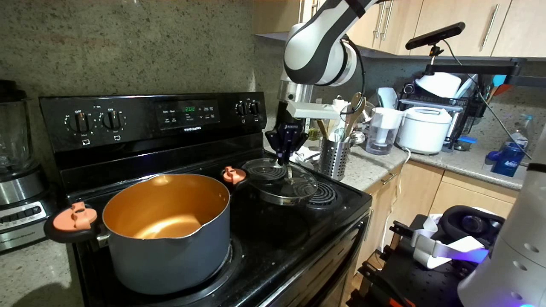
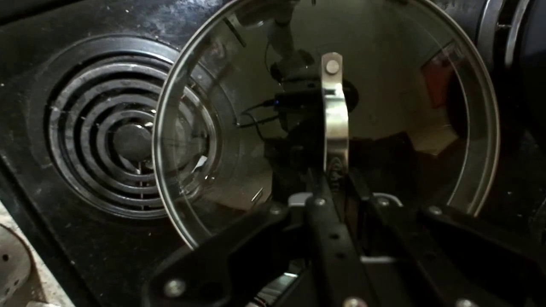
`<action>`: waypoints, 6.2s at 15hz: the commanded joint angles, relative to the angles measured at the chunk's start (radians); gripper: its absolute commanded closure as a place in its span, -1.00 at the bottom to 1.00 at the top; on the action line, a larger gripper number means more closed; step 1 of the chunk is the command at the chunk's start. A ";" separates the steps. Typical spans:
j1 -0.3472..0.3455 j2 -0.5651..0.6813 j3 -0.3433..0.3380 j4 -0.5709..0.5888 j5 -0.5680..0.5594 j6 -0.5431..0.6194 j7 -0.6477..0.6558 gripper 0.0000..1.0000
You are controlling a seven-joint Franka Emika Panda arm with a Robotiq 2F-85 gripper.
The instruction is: Uncover the pot and put the lid on the stovetop
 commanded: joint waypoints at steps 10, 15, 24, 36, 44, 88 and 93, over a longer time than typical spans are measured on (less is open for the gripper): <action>0.019 0.061 -0.003 0.001 0.000 0.036 -0.002 0.70; 0.019 0.075 -0.006 0.001 0.000 0.036 -0.002 0.70; 0.027 0.106 -0.007 0.013 -0.010 0.032 0.006 0.93; 0.028 0.112 -0.007 0.019 -0.008 0.031 0.003 0.93; 0.040 0.151 -0.013 0.047 -0.029 0.025 0.032 0.93; 0.032 -0.287 0.047 -0.099 -0.100 -0.190 0.044 -1.00; 0.031 -0.292 0.051 -0.104 -0.102 -0.192 0.044 -1.00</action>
